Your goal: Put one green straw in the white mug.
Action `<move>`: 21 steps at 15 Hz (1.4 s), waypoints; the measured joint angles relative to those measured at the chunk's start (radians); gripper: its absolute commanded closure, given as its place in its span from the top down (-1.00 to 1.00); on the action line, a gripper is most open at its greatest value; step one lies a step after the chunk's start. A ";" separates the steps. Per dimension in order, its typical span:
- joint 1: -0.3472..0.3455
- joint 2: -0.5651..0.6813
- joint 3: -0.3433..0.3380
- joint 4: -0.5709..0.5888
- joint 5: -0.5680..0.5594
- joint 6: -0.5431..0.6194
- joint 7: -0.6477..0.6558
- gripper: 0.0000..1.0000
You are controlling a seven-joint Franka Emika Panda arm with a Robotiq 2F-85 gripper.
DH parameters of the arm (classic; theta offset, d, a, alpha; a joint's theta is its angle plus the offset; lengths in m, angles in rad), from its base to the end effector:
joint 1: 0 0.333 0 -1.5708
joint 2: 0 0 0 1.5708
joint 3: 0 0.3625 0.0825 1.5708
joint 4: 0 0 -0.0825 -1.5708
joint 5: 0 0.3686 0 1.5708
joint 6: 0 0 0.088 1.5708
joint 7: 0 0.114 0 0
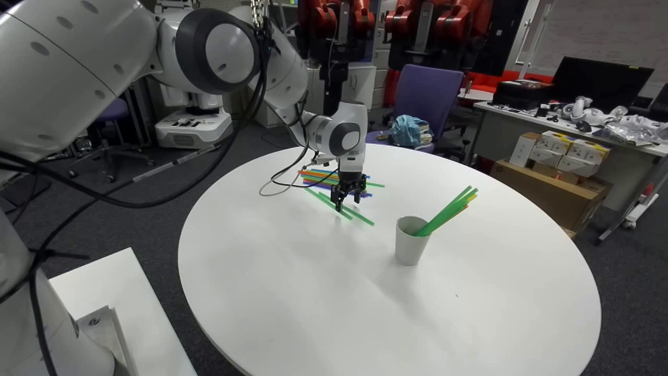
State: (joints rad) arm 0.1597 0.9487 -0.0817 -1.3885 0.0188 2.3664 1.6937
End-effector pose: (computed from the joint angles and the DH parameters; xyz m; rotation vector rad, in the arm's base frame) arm 0.7534 0.0742 0.1711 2.1888 -2.2399 0.0954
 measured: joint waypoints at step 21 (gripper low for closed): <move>-0.005 -0.129 -0.001 -0.214 0.000 -0.026 -0.079 1.00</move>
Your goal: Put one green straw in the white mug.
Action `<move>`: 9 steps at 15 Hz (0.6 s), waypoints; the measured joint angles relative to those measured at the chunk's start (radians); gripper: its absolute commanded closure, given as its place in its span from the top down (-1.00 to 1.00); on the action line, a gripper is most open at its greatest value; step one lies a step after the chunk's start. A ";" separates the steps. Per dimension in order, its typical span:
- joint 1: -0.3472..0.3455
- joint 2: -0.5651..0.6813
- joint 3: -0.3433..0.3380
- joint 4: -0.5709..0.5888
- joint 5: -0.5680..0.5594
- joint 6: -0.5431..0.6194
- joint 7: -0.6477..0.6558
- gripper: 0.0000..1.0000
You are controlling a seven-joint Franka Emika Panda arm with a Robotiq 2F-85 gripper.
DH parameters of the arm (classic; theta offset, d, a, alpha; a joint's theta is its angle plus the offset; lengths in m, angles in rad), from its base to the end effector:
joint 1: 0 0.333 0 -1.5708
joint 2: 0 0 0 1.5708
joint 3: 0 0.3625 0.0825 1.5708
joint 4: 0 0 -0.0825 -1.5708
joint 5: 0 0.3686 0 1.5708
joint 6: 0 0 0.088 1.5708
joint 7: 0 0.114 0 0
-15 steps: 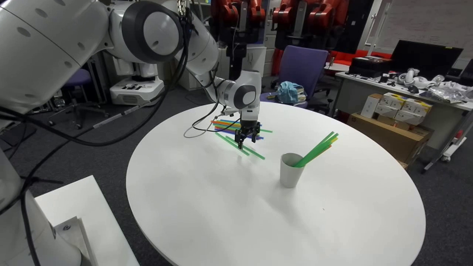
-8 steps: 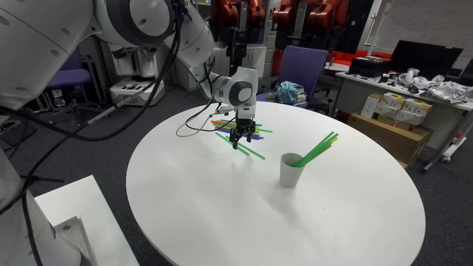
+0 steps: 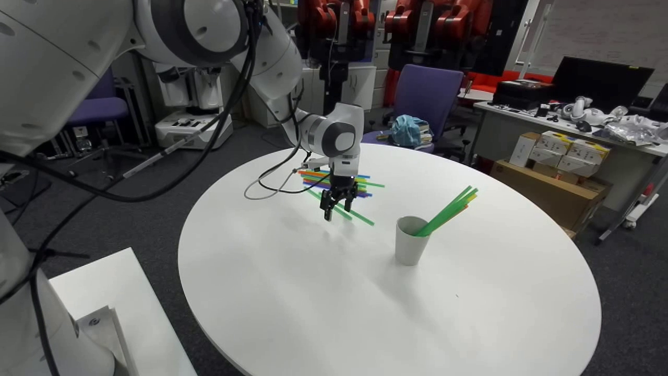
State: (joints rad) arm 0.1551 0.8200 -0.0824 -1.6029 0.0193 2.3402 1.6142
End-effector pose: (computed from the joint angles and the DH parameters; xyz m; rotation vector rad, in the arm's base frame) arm 0.7021 0.0606 0.1774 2.1982 -2.1142 -0.0265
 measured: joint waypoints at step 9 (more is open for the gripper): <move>-0.002 0.009 -0.006 0.000 0.000 0.000 0.000 0.20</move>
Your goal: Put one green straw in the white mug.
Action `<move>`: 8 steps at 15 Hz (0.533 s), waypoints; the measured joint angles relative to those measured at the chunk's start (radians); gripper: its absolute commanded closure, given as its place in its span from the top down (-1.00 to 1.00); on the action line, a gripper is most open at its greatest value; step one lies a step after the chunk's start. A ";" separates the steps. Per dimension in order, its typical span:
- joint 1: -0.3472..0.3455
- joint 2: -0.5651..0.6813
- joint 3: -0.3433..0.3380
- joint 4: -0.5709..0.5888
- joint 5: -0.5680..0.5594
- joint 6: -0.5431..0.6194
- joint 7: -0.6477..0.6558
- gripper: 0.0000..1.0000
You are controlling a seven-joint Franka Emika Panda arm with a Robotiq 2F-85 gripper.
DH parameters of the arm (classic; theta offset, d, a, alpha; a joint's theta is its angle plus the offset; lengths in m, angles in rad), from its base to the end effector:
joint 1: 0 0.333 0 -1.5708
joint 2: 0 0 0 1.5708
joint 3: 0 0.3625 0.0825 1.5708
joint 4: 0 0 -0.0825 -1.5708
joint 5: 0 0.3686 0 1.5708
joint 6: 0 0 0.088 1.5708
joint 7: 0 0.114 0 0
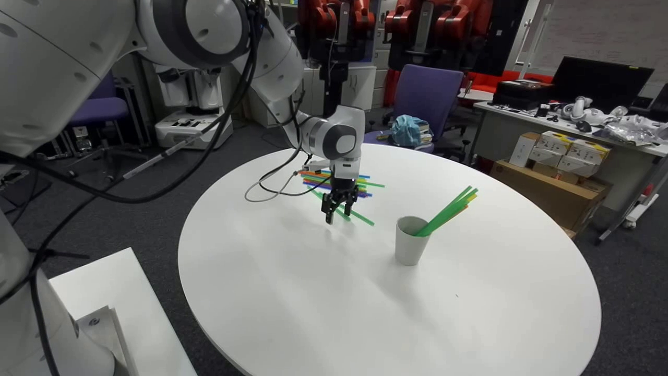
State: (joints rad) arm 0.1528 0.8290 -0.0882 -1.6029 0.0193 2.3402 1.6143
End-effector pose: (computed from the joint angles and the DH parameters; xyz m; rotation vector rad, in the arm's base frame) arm 0.7012 0.0553 0.1713 2.1846 -2.1144 -0.0300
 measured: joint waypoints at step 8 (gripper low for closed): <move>-0.002 -0.002 -0.003 0.007 0.000 0.000 0.000 -0.98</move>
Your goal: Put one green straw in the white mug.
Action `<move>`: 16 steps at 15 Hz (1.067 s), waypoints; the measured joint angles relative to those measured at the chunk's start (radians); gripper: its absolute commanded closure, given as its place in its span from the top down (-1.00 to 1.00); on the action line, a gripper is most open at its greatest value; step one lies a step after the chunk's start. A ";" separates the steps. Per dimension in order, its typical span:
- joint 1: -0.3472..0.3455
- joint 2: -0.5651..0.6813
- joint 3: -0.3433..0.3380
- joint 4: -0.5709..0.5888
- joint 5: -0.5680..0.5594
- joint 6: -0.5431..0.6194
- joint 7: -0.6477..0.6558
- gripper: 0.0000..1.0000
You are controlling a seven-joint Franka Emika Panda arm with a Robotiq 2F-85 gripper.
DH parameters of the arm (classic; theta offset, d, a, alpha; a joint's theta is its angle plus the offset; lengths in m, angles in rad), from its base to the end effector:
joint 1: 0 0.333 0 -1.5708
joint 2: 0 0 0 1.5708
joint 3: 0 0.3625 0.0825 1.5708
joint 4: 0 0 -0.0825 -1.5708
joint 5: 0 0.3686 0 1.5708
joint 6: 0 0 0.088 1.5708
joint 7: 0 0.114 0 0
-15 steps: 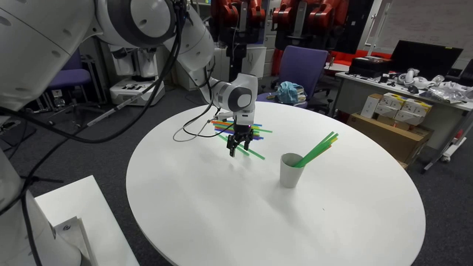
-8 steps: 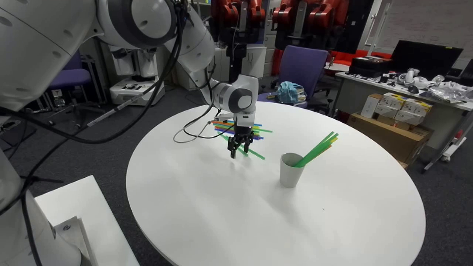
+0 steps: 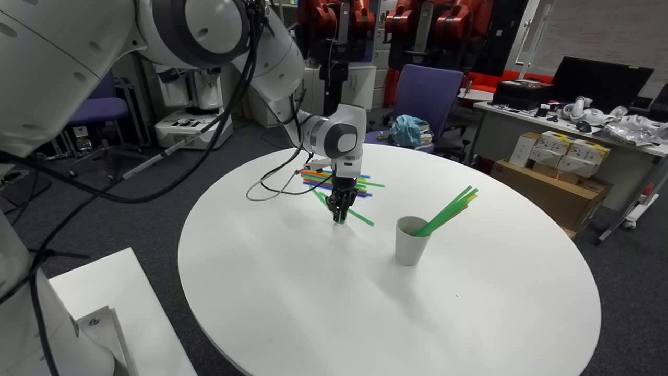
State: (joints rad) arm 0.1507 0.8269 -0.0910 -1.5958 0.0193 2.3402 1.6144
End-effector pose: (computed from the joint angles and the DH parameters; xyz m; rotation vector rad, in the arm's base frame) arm 0.7042 0.0526 0.1756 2.1846 -2.1228 -0.0188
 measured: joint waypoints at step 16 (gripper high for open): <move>0.028 -0.103 -0.185 0.057 -0.143 0.024 0.108 -0.99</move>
State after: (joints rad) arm 0.1782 0.7243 -0.2762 -1.5387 -0.1238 2.3639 1.7222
